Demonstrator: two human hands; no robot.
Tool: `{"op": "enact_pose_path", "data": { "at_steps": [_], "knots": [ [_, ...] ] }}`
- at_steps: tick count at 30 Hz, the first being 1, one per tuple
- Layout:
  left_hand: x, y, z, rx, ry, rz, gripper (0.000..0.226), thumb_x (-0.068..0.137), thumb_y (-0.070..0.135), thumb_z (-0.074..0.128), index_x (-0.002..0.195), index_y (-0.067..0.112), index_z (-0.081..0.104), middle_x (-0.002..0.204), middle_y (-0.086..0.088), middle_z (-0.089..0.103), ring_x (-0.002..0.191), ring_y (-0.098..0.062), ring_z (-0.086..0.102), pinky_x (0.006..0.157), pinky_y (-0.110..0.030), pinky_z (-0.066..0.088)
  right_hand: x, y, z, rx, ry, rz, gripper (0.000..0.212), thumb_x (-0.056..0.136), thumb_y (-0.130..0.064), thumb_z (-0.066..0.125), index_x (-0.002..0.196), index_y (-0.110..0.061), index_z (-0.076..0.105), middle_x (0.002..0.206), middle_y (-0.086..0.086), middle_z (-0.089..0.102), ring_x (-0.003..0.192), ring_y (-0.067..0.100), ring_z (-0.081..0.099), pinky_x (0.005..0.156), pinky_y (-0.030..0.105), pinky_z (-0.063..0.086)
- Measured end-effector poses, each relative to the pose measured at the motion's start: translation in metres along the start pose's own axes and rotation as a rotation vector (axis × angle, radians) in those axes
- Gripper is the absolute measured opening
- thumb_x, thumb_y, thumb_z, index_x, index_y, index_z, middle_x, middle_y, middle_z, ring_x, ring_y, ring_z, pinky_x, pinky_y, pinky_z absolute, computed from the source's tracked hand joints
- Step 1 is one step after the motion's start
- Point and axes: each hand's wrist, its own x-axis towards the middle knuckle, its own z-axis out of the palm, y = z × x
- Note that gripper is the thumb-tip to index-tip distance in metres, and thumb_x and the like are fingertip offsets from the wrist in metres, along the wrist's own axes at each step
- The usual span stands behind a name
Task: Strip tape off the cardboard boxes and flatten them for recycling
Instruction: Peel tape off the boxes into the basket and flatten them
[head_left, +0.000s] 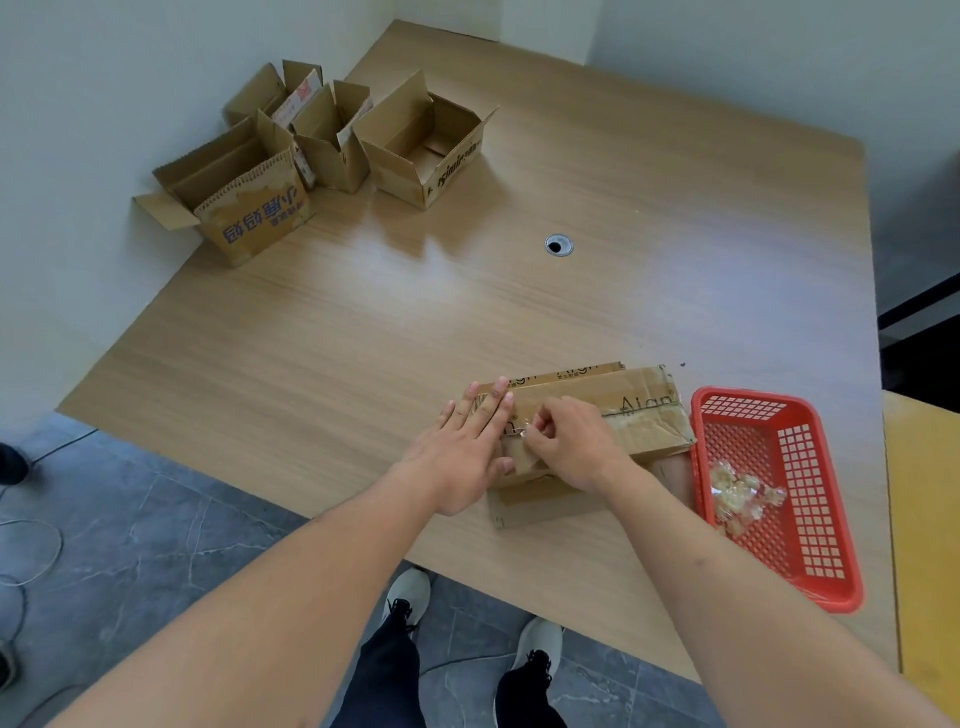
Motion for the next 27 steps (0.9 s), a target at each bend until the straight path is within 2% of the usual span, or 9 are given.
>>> {"op": "enact_pose_path", "data": {
  "at_steps": [4,8,13,15,17,19,22,24,27],
  "knots": [
    [0.000,0.000,-0.001,0.001,-0.012,0.002,0.075,0.107,0.056,0.018,0.156,0.022,-0.027,0.156,0.010,-0.045,0.148,-0.022,-0.036,0.127,-0.042,-0.007,-0.004,0.012,-0.007,0.156,0.098,0.090,0.015,0.086,-0.029,0.070,0.075,-0.022,0.062,0.072,-0.008,0.065,0.072,0.015,0.061,0.067,0.031,0.049],
    [0.001,0.000,-0.003,-0.011,-0.033,0.006,0.075,0.107,0.056,0.018,0.155,0.023,-0.028,0.156,0.010,-0.045,0.148,-0.022,-0.036,0.126,-0.041,-0.008,-0.008,0.017,0.002,0.233,0.289,0.198,0.015,0.084,-0.030,0.071,0.074,-0.022,0.062,0.074,-0.006,0.064,0.074,0.017,0.060,0.068,0.033,0.049],
    [0.004,0.002,-0.010,0.038,-0.030,0.006,0.078,0.107,0.055,0.023,0.158,0.018,-0.023,0.160,0.003,-0.039,0.148,-0.025,-0.035,0.126,-0.042,-0.008,-0.012,0.015,0.015,0.043,0.443,-0.088,0.009,0.090,-0.014,0.074,0.088,-0.013,0.065,0.089,0.003,0.058,0.072,0.025,0.056,0.064,0.035,0.046],
    [0.005,0.003,-0.013,0.113,-0.017,0.018,0.079,0.106,0.055,0.023,0.159,0.015,-0.019,0.162,-0.002,-0.034,0.149,-0.026,-0.034,0.126,-0.045,-0.008,-0.011,0.018,0.017,0.002,0.416,-0.213,0.006,0.090,-0.014,0.076,0.094,-0.011,0.073,0.091,0.004,0.061,0.072,0.025,0.060,0.062,0.030,0.044],
    [0.005,0.003,-0.016,0.154,-0.022,0.030,0.079,0.106,0.056,0.022,0.159,0.013,-0.019,0.163,-0.005,-0.033,0.149,-0.026,-0.033,0.126,-0.046,-0.008,-0.010,0.022,0.017,0.018,0.309,-0.286,0.014,0.089,-0.016,0.078,0.103,-0.014,0.078,0.090,0.001,0.063,0.075,0.023,0.063,0.065,0.032,0.050],
    [0.005,0.003,-0.017,0.156,-0.031,0.039,0.079,0.106,0.056,0.022,0.159,0.012,-0.018,0.163,-0.006,-0.033,0.150,-0.026,-0.032,0.126,-0.046,-0.007,-0.011,0.025,0.012,0.107,0.182,-0.298,0.028,0.088,-0.018,0.080,0.115,-0.020,0.078,0.091,-0.005,0.067,0.080,0.016,0.064,0.076,0.035,0.056],
    [0.006,0.004,-0.017,0.133,-0.039,0.044,0.080,0.106,0.055,0.024,0.159,0.011,-0.018,0.163,-0.005,-0.033,0.150,-0.026,-0.031,0.126,-0.045,-0.007,-0.010,0.023,0.003,0.166,0.074,-0.253,0.047,0.088,-0.013,0.079,0.132,-0.025,0.070,0.094,-0.007,0.069,0.086,0.014,0.065,0.086,0.029,0.053],
    [0.006,0.004,-0.017,0.127,-0.034,0.046,0.081,0.106,0.055,0.025,0.159,0.010,-0.017,0.163,-0.006,-0.032,0.151,-0.026,-0.029,0.127,-0.045,-0.006,-0.007,0.021,0.003,0.120,0.048,-0.231,0.047,0.087,-0.018,0.081,0.132,-0.028,0.070,0.089,-0.007,0.062,0.086,0.015,0.060,0.085,0.030,0.051],
    [0.009,0.005,-0.019,0.108,-0.042,0.053,0.081,0.107,0.054,0.027,0.159,0.009,-0.015,0.164,-0.007,-0.030,0.151,-0.026,-0.028,0.127,-0.044,-0.005,-0.002,0.018,0.008,0.047,0.071,-0.216,0.032,0.086,-0.032,0.082,0.117,-0.032,0.077,0.087,-0.008,0.048,0.086,0.017,0.055,0.078,0.037,0.052]
  ]
}}
